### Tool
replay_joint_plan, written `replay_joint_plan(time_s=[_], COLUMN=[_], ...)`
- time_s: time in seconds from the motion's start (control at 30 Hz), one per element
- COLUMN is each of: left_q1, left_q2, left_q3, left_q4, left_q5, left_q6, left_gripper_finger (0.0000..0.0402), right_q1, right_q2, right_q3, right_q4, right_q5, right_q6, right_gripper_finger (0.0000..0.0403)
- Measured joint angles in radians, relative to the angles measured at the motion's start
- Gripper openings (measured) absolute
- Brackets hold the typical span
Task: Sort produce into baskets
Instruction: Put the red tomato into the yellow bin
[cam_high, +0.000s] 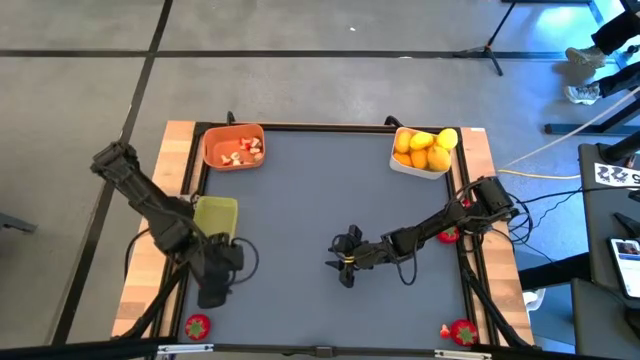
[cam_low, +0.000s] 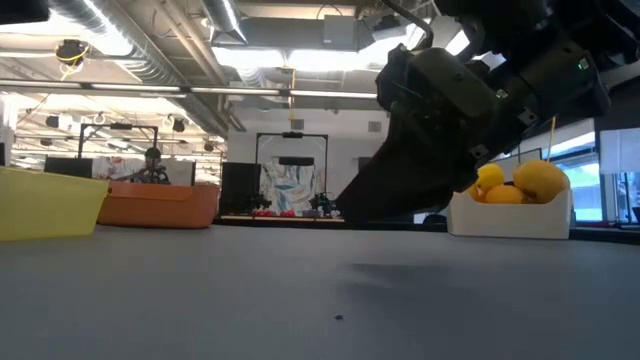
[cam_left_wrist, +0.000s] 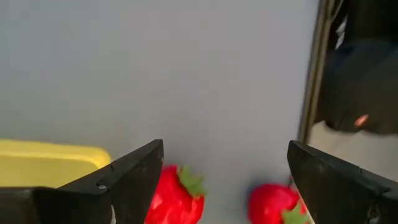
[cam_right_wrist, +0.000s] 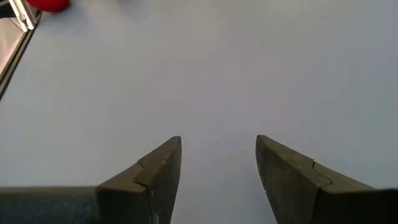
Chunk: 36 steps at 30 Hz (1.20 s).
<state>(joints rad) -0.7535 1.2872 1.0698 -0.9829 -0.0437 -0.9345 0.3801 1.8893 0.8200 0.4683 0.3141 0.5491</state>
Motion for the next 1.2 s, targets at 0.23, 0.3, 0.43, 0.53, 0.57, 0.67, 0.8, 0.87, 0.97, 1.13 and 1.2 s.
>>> replay_joint_plan(time_s=[0.23,0.3,0.43,0.53,0.57,0.67,0.8,0.87,0.97,1.13,1.2], left_q1=[-0.084,-0.090,-0.090,-0.090,-0.090,-0.101,-0.121,-0.129,-0.140,-0.142,-0.142], left_q2=[0.060,0.078,0.101,0.119,0.128,0.150,0.191,0.215,0.257,0.298,0.304], left_q3=[0.000,0.000,0.000,0.000,0.000,0.000,0.000,0.000,0.000,0.000,0.000], left_q4=[-0.074,-0.076,-0.077,-0.063,-0.061,-0.057,-0.095,-0.130,-0.198,-0.247,-0.221], left_q5=[-0.003,-0.004,-0.007,-0.026,-0.022,-0.003,0.031,0.065,0.089,0.104,0.105], left_q6=[0.015,0.014,-0.003,0.010,0.011,0.020,0.001,-0.017,-0.056,-0.034,-0.048], left_gripper_finger=[0.0335,0.0335,0.0335,0.0335,0.0335,0.0336,0.0355,0.0374,0.0396,0.0380,0.0377], right_q1=[0.000,0.000,-0.001,-0.001,-0.001,-0.001,-0.001,-0.001,0.000,-0.001,-0.001], right_q2=[0.000,0.000,0.000,0.000,0.000,0.000,0.000,0.000,0.000,0.000,0.000], right_q3=[0.000,0.000,0.000,0.000,0.000,0.000,0.000,0.000,0.000,0.000,0.000], right_q4=[-0.001,-0.001,-0.002,-0.002,-0.002,-0.004,-0.006,-0.006,-0.010,-0.010,-0.010], right_q5=[0.000,0.000,0.000,0.000,0.000,0.000,0.000,0.000,-0.002,-0.012,-0.011], right_q6=[-0.003,-0.004,-0.005,-0.005,-0.005,-0.007,-0.008,-0.008,-0.008,-0.008,-0.008], right_gripper_finger=[0.0207,0.0207,0.0207,0.0207,0.0207,0.0207,0.0207,0.0207,0.0207,0.0207,0.0207])
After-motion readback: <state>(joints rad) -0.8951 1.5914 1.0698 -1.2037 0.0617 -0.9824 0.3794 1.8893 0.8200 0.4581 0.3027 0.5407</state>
